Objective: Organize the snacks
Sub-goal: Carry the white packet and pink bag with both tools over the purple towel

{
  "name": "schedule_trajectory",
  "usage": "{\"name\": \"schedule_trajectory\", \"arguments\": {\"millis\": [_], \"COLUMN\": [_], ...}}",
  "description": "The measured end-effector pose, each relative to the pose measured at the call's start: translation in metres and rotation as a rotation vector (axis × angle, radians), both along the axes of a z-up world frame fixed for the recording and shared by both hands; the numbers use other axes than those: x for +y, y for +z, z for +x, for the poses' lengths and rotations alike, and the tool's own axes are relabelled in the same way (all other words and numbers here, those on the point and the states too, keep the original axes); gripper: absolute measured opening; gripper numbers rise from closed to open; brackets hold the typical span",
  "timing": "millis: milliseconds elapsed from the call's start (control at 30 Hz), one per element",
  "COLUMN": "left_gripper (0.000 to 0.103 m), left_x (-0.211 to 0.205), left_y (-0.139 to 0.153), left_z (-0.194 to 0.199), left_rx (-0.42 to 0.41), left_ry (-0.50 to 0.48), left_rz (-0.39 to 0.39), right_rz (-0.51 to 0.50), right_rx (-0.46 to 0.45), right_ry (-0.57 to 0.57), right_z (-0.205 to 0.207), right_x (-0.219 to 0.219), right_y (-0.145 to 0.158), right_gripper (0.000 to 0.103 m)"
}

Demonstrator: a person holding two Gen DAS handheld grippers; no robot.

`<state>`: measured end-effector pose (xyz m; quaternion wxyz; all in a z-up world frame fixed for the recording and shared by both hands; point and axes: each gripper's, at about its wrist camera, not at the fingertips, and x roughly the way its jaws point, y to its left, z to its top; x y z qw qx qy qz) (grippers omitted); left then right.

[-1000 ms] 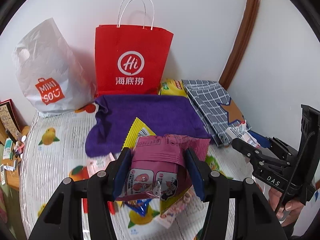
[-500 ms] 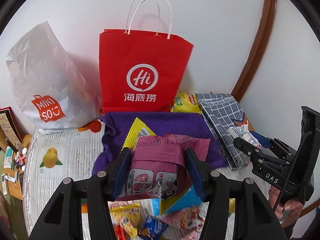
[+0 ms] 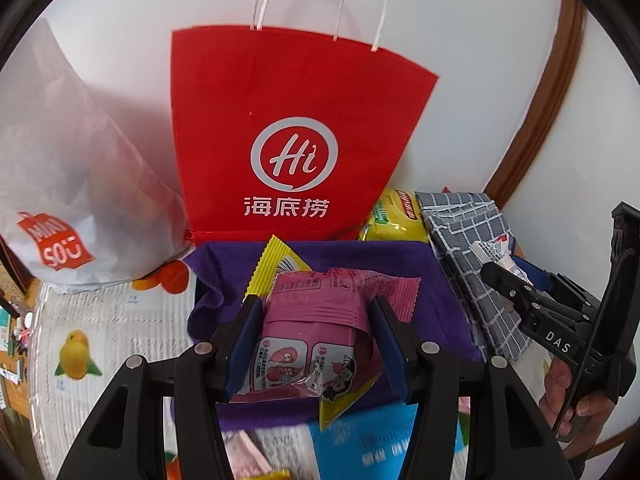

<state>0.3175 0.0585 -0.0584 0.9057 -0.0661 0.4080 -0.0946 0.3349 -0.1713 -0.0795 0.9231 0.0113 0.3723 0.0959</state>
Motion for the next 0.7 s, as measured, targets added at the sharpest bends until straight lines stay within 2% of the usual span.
{"name": "schedule_trajectory", "arguments": {"millis": [267, 400, 533, 700], "left_gripper": [0.054, 0.054, 0.054, 0.054], "left_x": [-0.004, -0.006, -0.005, -0.009], "left_y": [-0.052, -0.076, -0.093, -0.104], "left_z": [0.042, 0.054, 0.062, 0.066], "left_rx": [0.067, 0.116, 0.163, 0.181], "left_ry": [-0.008, -0.015, -0.022, -0.018], "left_rz": [0.002, 0.046, 0.039, 0.056], "right_rz": [-0.021, -0.050, -0.067, -0.075], "right_rx": [0.103, 0.131, 0.177, 0.215], "right_ry": [-0.024, -0.015, -0.002, 0.022], "right_z": [0.037, 0.048, 0.056, 0.062], "right_x": [-0.008, -0.005, -0.001, 0.004], "right_y": [-0.054, -0.074, -0.097, -0.114], "right_gripper": [0.058, 0.058, 0.058, 0.058]}}
